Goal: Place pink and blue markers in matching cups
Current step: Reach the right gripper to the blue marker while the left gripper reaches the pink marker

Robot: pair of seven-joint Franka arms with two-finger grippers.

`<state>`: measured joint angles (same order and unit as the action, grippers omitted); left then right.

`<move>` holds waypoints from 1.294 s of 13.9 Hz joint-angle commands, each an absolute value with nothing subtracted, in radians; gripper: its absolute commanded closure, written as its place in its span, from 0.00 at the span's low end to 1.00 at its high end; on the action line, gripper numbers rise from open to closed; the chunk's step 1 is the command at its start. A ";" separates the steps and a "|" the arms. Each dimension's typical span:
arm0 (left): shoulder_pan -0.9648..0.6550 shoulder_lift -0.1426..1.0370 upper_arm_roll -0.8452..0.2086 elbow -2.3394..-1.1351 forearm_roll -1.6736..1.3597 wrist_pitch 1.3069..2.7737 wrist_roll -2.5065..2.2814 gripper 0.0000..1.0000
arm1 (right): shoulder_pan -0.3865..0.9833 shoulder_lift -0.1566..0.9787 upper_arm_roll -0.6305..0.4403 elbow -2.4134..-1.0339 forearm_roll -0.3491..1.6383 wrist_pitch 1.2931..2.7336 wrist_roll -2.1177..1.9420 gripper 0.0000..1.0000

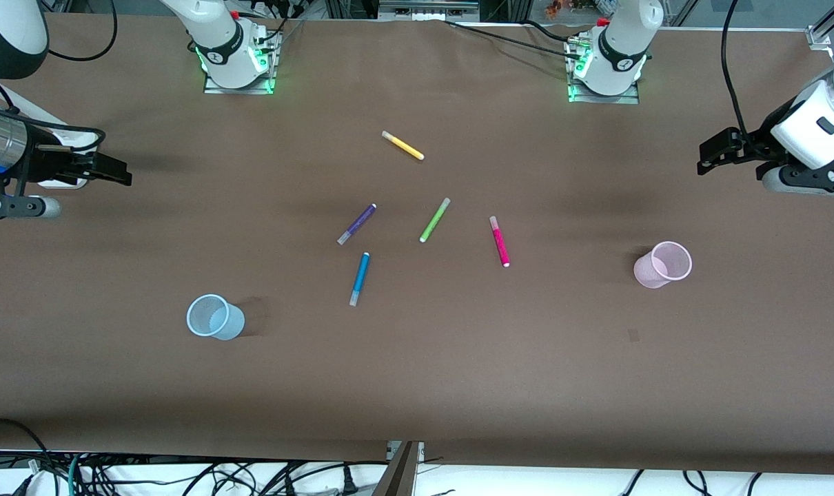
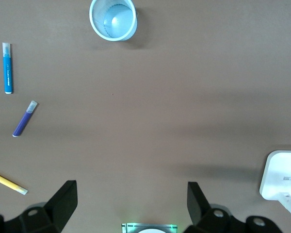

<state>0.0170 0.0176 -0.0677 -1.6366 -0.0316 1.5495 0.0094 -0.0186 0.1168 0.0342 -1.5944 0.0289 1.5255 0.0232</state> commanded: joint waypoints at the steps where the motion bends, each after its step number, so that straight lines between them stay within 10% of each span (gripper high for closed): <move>1: -0.012 0.119 -0.071 -1.601 -0.052 1.526 0.014 0.00 | 0.017 0.140 0.037 -1.572 0.029 1.545 0.069 0.00; 12: -0.284 0.420 -0.118 -1.652 -0.045 1.788 -0.307 0.00 | 0.254 0.389 0.037 -1.572 0.015 1.822 0.418 0.00; 18: -0.396 0.425 -0.121 -1.920 -0.055 2.178 -0.576 0.00 | 0.351 0.543 0.035 -1.569 0.003 2.032 0.589 0.00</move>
